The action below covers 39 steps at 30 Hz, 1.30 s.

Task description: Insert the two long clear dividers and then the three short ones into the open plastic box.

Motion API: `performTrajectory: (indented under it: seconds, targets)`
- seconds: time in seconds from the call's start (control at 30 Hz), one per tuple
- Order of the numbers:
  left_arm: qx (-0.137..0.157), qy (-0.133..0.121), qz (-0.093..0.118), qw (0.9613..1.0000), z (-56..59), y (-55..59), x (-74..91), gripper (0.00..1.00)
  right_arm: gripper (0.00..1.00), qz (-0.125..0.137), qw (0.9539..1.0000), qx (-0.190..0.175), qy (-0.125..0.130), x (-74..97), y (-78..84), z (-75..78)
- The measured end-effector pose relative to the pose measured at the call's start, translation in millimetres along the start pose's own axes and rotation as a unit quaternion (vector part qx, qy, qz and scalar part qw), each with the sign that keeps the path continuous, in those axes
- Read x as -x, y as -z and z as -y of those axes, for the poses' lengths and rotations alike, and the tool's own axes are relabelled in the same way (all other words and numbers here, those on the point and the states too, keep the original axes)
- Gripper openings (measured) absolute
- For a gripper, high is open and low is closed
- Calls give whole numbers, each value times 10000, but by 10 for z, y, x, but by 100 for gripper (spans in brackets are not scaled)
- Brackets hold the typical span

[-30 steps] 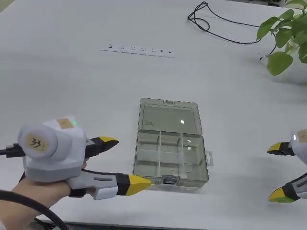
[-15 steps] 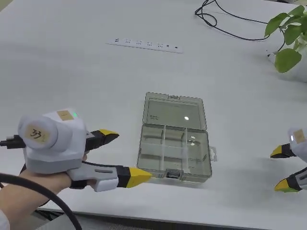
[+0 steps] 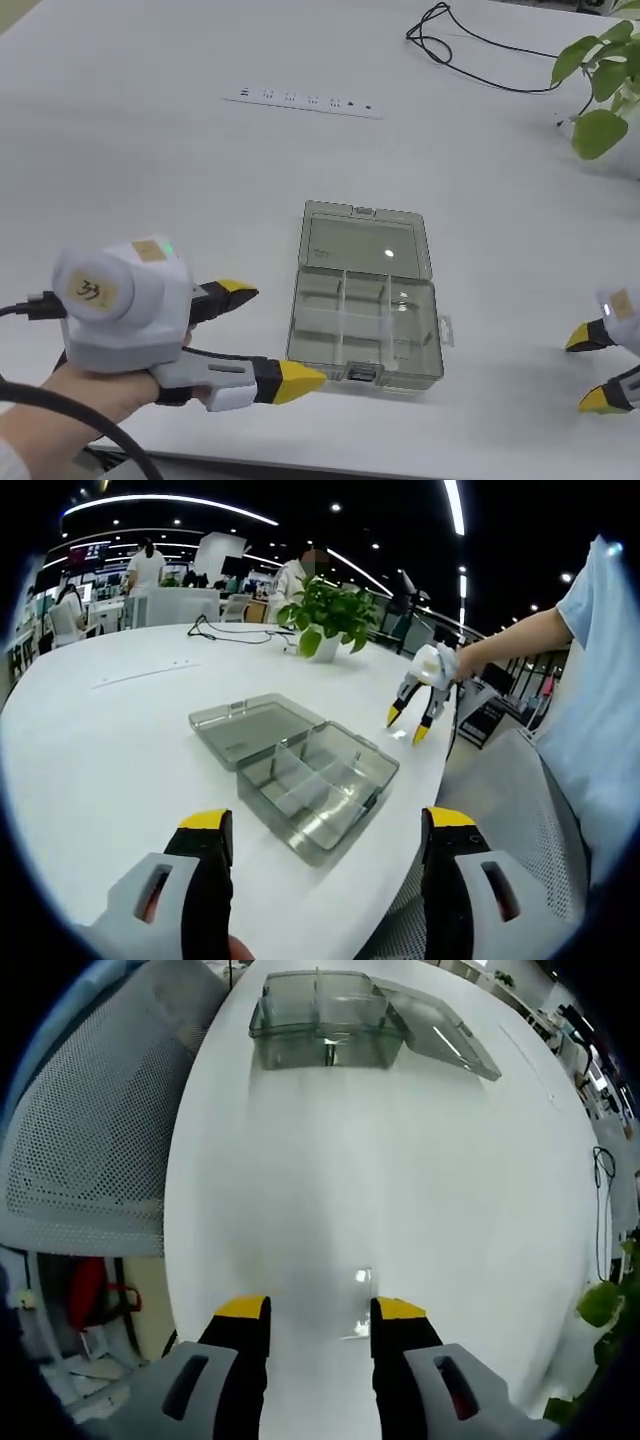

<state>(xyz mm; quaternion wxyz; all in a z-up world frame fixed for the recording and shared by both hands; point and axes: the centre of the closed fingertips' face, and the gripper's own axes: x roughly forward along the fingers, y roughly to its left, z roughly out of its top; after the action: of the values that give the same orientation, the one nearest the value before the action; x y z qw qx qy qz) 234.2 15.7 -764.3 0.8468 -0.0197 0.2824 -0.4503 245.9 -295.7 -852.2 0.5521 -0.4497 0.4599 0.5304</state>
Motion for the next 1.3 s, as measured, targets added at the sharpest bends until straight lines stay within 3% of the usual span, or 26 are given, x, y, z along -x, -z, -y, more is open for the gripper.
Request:
performTrajectory:
  seconds: [0.23,0.43,0.83,1.03,1.17,1.3]
  targets:
    - [10,12,3,10000,6,2,1,77,33,-120,9998,164,-29,12,6,27]
    - [14,80,-3,10000,35,14,-21,76,32,-231,9997,118,7,23,8,28]
    - [63,177,82,9998,111,-25,-87,75,32,-133,9992,-343,130,39,-7,-12]
    - [117,211,72,9997,140,26,-109,75,32,106,9986,-413,321,108,-168,17]
    - [207,278,81,9994,168,34,-114,75,32,331,9971,-370,584,195,-402,84]
    - [369,313,149,9987,172,10,-128,74,32,719,9927,-186,951,224,-681,195]
